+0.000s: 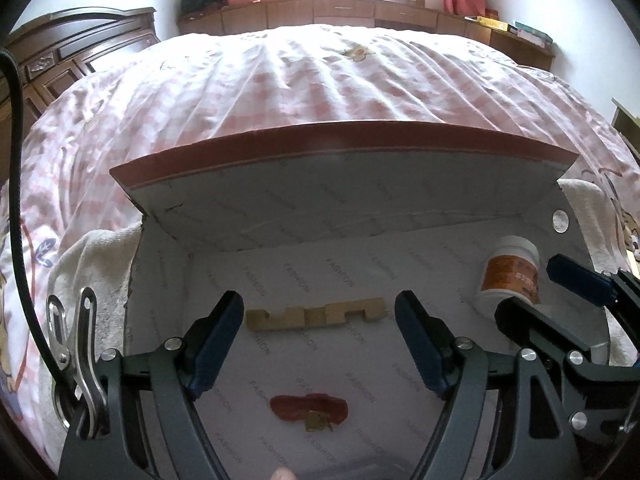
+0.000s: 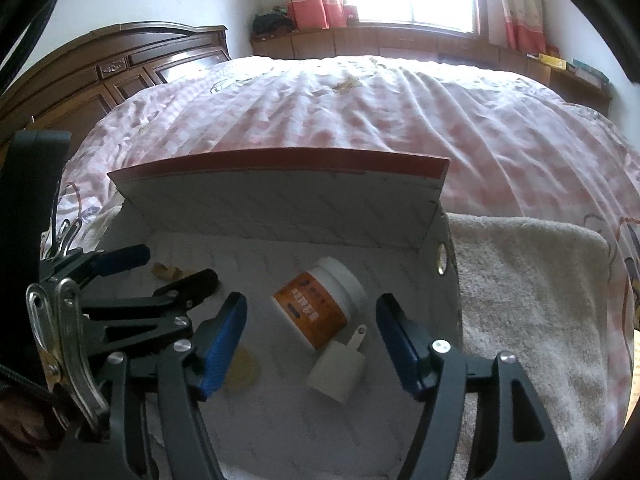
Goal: Organize rigid objects
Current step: 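Open both grippers to drop the block and jar into the box, then withdraw both grippers from the box toward the remaining items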
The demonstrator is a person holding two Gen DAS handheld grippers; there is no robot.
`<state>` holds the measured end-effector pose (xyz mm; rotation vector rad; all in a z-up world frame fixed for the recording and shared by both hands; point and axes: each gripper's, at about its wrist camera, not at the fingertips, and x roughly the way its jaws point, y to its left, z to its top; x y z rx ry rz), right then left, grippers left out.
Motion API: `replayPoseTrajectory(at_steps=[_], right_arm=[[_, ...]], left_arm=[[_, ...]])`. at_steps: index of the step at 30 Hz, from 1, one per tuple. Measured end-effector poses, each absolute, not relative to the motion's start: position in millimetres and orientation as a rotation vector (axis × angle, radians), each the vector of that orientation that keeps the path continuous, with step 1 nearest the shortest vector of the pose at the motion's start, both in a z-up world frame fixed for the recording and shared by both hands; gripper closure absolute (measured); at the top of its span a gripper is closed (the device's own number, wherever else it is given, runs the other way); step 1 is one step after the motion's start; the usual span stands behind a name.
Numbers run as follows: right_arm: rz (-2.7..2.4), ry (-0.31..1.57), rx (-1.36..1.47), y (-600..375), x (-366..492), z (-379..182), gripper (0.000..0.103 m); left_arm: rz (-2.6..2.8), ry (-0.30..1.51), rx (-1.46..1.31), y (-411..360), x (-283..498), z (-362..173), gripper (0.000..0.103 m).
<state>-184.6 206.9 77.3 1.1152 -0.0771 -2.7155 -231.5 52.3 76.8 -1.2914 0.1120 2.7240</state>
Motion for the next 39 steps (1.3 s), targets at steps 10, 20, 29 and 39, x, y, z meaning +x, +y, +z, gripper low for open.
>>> replayPoseTrajectory(at_steps=[10, 20, 29, 39], right_arm=[[-2.711, -0.097, 1.100, 207.2, -178.1, 81.8, 0.032], [-2.705, -0.120, 1.084, 207.9, -158.8, 90.9, 0.032], [-2.698, -0.114, 1.056, 206.2, -131.0, 101.2, 0.032], [-2.674, -0.103, 1.062, 200.2, -97.5, 103.1, 0.032]], left_arm=[[2.723, 0.105, -1.294, 51.7, -224.4, 81.2, 0.023], [2.737, 0.106, -1.282, 45.7, -200.5, 92.7, 0.023], [2.742, 0.076, -1.262, 40.1, -175.0, 106.8, 0.023], [2.738, 0.042, -1.280, 32.7, -145.2, 109.9, 0.023]])
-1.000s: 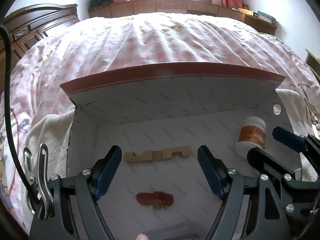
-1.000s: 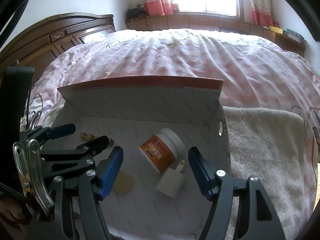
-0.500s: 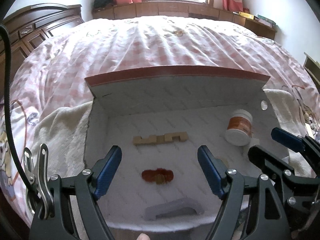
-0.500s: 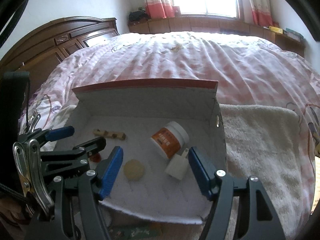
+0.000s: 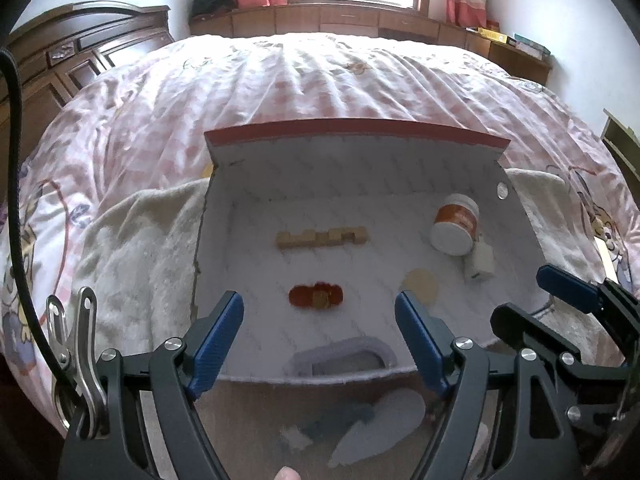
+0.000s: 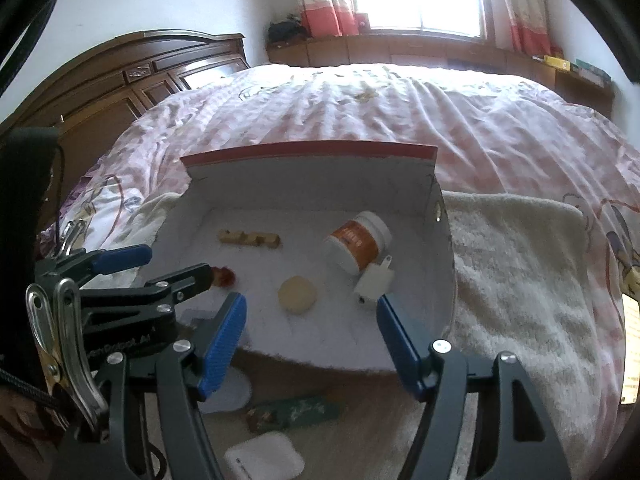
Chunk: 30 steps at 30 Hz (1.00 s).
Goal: Organize rigid objects
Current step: 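Withdraw both grippers from the box toward the remaining items, then grasp the teal strip with the left gripper while the right grasps the white case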
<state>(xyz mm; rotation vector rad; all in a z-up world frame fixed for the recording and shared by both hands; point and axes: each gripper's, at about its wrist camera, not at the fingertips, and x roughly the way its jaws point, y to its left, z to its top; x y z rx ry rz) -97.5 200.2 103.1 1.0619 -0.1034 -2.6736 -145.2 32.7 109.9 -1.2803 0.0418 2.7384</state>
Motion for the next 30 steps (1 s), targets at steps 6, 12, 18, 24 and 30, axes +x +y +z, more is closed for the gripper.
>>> replayPoseTrajectory(at_steps=[6, 12, 18, 24, 30], right_arm=[[-2.665, -0.097, 1.075, 196.1, -79.6, 101.1, 0.032], [-2.664, -0.111, 1.092, 196.2, -63.3, 96.2, 0.032], [-2.665, -0.142, 1.123, 201.9, -47.9, 87.1, 0.032], [-2.670, -0.151, 1.156, 205.9, -30.3, 74.3, 0.032], [-2.659, -0.143, 1.178, 206.1, -14.9, 57.8, 0.032]], left_arm=[[2.733, 0.030, -1.300, 29.3, -129.4, 108.3, 0.023], [2.741, 0.007, -1.314, 20.0, -110.4, 104.9, 0.023], [2.742, -0.037, -1.347, 6.7, -93.1, 96.7, 0.023], [2.738, -0.062, -1.383, -6.0, -76.5, 85.2, 0.023], [2.720, -0.082, -1.434, -14.4, -60.6, 66.1, 0.023]])
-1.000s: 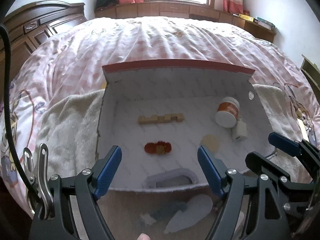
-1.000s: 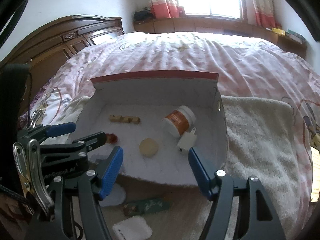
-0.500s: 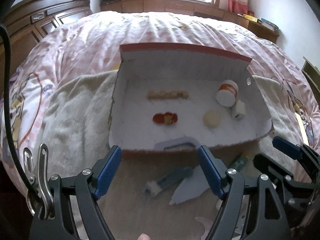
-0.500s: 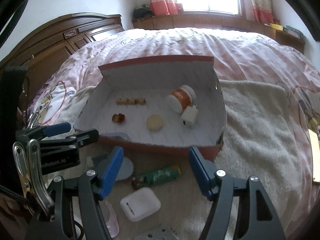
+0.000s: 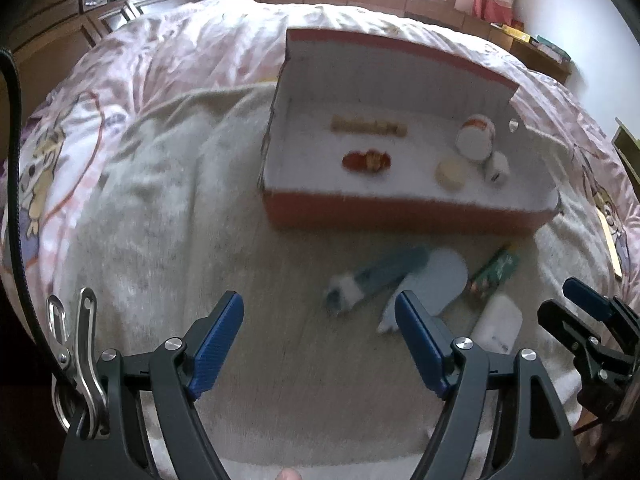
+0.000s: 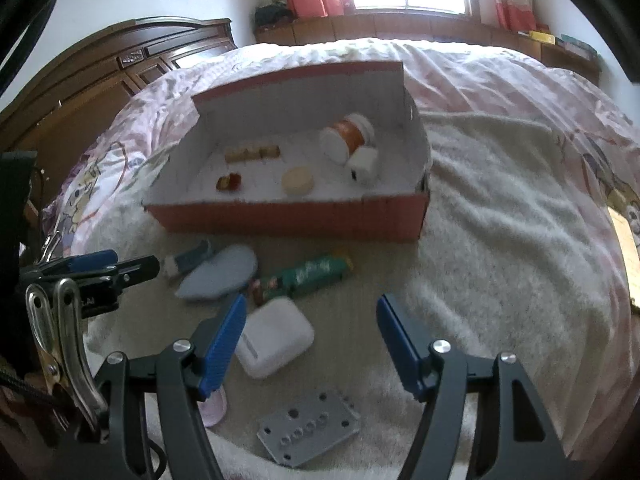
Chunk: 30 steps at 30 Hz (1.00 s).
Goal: Organize rigid objects
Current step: 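Grasp the teal strip with the left gripper while the right grasps the white case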
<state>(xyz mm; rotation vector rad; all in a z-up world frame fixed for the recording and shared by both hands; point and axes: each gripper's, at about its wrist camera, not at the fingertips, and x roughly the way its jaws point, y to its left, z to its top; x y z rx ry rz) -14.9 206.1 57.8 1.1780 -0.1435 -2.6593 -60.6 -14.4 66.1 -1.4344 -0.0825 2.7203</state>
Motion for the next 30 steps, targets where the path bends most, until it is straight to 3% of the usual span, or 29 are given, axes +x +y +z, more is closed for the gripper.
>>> replayPoseTrajectory(at_steps=[22, 24, 30], right_arm=[[-2.623, 0.147, 1.155, 163.9, -12.0, 11.4, 0.032], [-2.634, 0.142, 1.149, 165.2, -11.2, 11.9, 0.042], [-2.641, 0.092, 1.140, 174.3, -10.3, 12.9, 0.044]], left_arm=[[2.657, -0.135, -1.496, -15.9, -44.2, 31.1, 0.023], [2.657, -0.138, -1.503, -14.9, -45.5, 30.0, 0.023], [2.659, -0.174, -1.512, -10.4, -44.9, 28.9, 0.023]])
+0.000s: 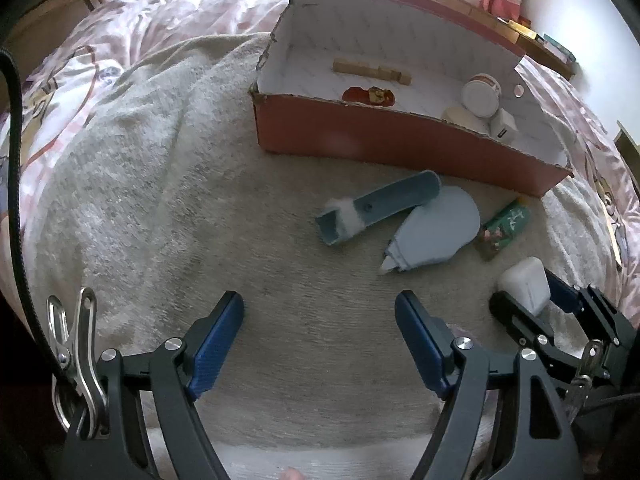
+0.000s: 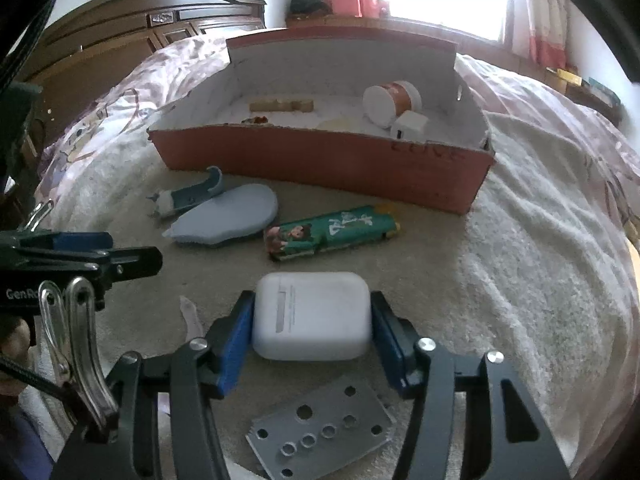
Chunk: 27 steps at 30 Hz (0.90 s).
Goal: Organize rigid objects
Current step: 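Grasp the teal strip with the left gripper while the right grasps the white case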
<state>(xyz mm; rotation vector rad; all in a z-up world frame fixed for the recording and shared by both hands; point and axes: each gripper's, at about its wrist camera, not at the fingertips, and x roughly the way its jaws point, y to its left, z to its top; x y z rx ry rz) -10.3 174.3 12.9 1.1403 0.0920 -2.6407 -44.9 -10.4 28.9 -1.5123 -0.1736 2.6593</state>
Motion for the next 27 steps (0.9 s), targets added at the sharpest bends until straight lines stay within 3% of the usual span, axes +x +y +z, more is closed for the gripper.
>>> replayPoseTrajectory(at_steps=[9, 14, 27], right_arm=[[-2.664, -0.024, 1.128, 192.1, -5.3, 11.2, 0.044], [-2.691, -0.004, 1.086, 189.6, -0.9, 7.4, 0.044], [-2.702, -0.013, 1.037, 191.2, 3.7, 3.9, 0.043]], left_arm=[[2.673, -0.226, -1.420, -1.8, -47.2, 37.4, 0.026], [2.668, -0.387, -1.365, -2.0, -59.0, 42.1, 0.026], [2.689, -0.512, -1.323, 8.1, -82.2, 37.8, 0.026]])
